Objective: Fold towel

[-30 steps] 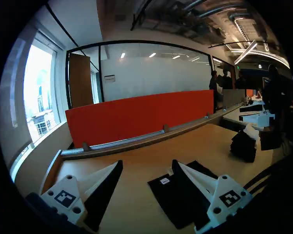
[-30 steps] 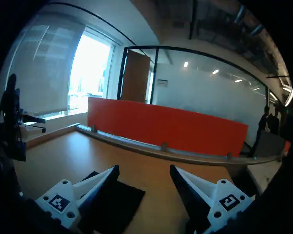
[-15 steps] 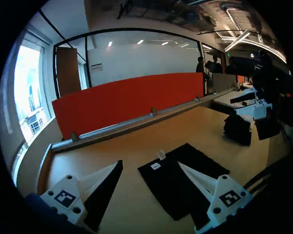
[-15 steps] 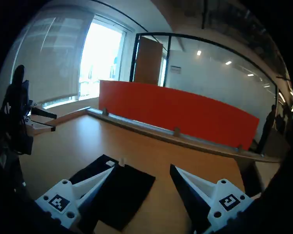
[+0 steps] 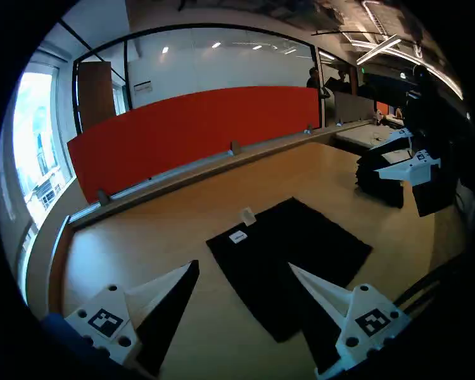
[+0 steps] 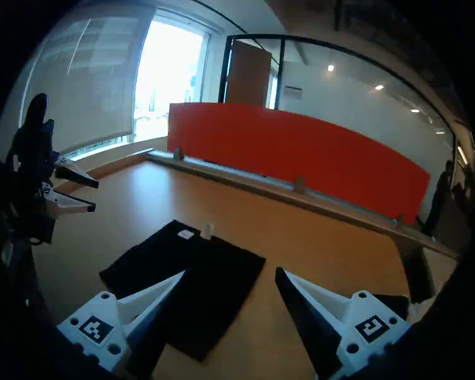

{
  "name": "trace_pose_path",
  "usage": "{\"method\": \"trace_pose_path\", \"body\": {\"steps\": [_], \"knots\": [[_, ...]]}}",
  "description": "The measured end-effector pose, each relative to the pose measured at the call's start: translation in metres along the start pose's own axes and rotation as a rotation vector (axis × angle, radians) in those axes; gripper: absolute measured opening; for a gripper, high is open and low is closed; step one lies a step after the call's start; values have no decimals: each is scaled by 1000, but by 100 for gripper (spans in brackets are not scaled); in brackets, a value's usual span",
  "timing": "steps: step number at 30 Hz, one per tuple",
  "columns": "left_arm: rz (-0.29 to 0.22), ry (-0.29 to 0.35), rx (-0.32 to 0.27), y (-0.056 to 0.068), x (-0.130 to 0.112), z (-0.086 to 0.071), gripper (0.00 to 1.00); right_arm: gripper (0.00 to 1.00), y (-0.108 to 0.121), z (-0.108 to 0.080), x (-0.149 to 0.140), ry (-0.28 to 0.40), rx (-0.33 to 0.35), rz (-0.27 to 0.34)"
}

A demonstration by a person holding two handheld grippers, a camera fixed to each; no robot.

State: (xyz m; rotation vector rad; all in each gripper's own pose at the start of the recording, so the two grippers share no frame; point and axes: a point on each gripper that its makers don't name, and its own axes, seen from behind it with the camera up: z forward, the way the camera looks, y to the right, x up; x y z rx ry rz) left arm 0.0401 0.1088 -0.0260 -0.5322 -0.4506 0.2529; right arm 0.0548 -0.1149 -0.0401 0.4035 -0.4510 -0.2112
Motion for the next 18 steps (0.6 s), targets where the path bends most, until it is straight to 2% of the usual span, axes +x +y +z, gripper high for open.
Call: {"method": "trace_pose_path", "body": {"steps": [11,18], "knots": [[2,-112,-61,26,-55,14,93,100,-12,12,-63,-104,25,-5],[24,-188,-96,38,-90,19,93,100,-19,17,-93,-155,40,-1]]}}
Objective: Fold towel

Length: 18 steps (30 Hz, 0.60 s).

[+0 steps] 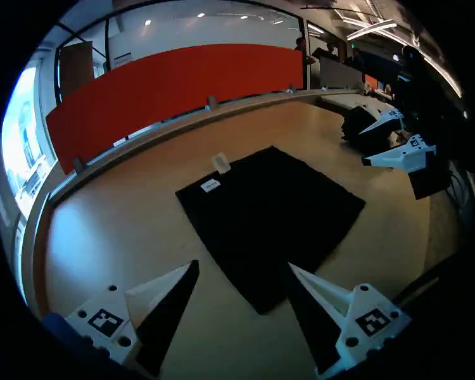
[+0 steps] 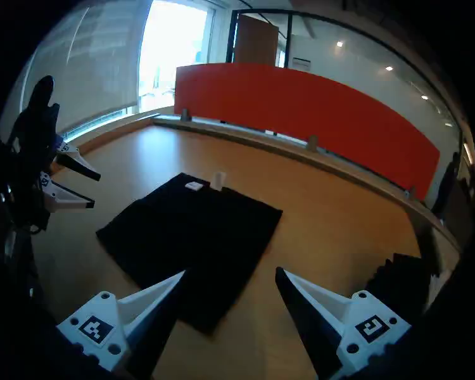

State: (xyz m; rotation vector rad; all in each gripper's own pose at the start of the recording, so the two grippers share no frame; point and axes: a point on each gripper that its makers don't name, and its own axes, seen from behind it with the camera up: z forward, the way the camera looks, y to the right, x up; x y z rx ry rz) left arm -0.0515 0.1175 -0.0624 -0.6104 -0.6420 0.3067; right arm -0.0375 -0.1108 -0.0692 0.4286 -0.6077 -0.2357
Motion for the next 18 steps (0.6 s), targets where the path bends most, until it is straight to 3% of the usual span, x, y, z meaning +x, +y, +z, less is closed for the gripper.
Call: {"method": "trace_pose_path", "body": {"steps": [11,18], "knots": [[-14,-135,-67,20,-51,17,93,100,-14,15,-44,-78,31,-7],[-2,-190,-97,29,-69,25,93,100,-19,20,-62,-110,50,-7]]}}
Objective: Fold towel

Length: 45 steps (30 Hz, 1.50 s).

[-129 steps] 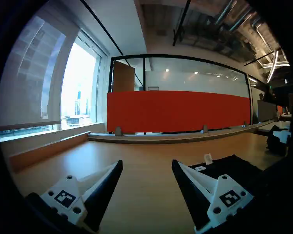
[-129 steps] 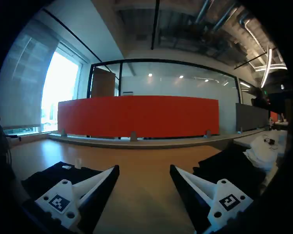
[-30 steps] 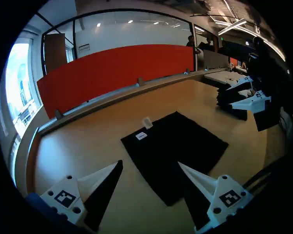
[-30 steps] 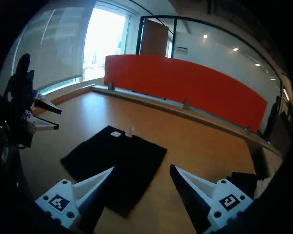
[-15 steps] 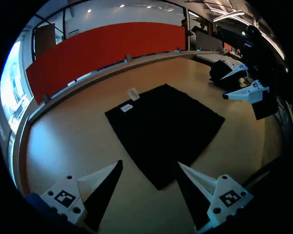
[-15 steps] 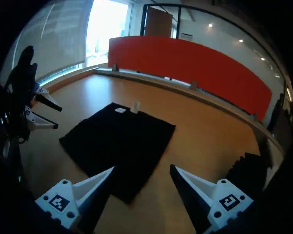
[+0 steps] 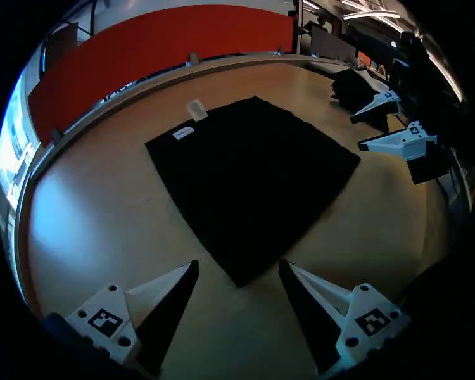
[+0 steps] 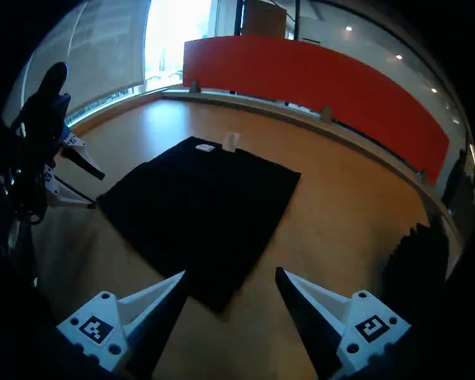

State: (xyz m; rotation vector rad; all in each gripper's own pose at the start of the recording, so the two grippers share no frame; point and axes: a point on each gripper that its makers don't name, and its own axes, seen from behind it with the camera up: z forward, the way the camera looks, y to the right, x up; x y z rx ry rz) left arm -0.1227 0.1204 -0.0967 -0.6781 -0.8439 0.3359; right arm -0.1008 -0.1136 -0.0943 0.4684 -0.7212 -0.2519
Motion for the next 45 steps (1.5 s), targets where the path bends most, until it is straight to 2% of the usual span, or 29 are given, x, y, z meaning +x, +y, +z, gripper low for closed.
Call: {"method": "trace_pose_path", "body": {"steps": [8,15,21,26,31,35,40,45], "knots": [[0,-45,-6,1,-11,8,93,98,-4,2,-16,-35,18,-12],[-6,-60,-10,3,-15,9,91,94,-6,6,-25,-46,29,7],[4,-66,-18,7,-14,10,76,83,-6,9,-32,-57,37,15],[-6,-62,-7,4,-13,10,70,70,-9,10,-36,-65,50,18],[-15,-67,1,2,-14,10,61,67,-9,10,-39,-76,57,18],[-12,-71,2,3,-14,10,58,61,-11,11,-44,-88,69,14],[-15,-71,5,5,-14,10,55,60,-13,12,-48,-99,79,10],[-13,-74,3,5,-15,10,54,50,-15,14,-50,-109,89,2]]}}
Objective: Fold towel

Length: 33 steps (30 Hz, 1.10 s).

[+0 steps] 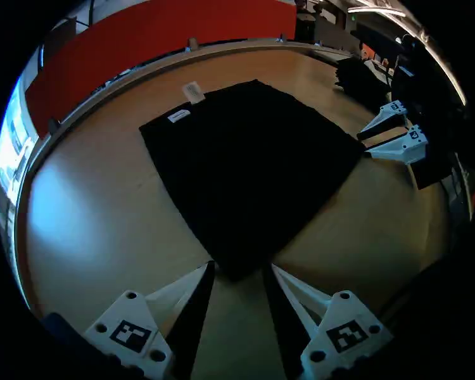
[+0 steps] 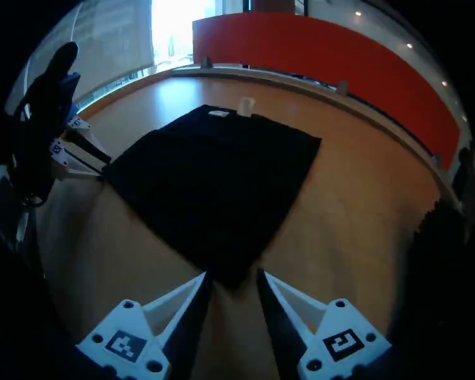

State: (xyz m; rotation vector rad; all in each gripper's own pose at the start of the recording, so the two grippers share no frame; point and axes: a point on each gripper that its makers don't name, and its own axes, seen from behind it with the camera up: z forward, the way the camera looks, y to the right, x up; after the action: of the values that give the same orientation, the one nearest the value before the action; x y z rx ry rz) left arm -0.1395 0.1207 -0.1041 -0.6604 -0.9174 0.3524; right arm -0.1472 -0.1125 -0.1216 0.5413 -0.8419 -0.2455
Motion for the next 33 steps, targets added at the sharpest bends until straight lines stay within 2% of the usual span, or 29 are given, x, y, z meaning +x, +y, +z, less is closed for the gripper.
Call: {"method": "trace_pose_path", "body": {"steps": [7,16,24,28,33], "knots": [[1,-5,-3,1,0,0,51,48,0,0,0,0,3,6],[5,-14,-9,2,-1,0,43,27,2,-1,1,0,-1,15],[12,-21,-9,4,0,0,31,23,1,-1,2,-3,-3,13],[11,-22,-3,4,0,1,21,21,1,-1,2,-5,1,13],[8,-29,2,5,0,0,16,17,0,-1,1,-8,8,8]]}}
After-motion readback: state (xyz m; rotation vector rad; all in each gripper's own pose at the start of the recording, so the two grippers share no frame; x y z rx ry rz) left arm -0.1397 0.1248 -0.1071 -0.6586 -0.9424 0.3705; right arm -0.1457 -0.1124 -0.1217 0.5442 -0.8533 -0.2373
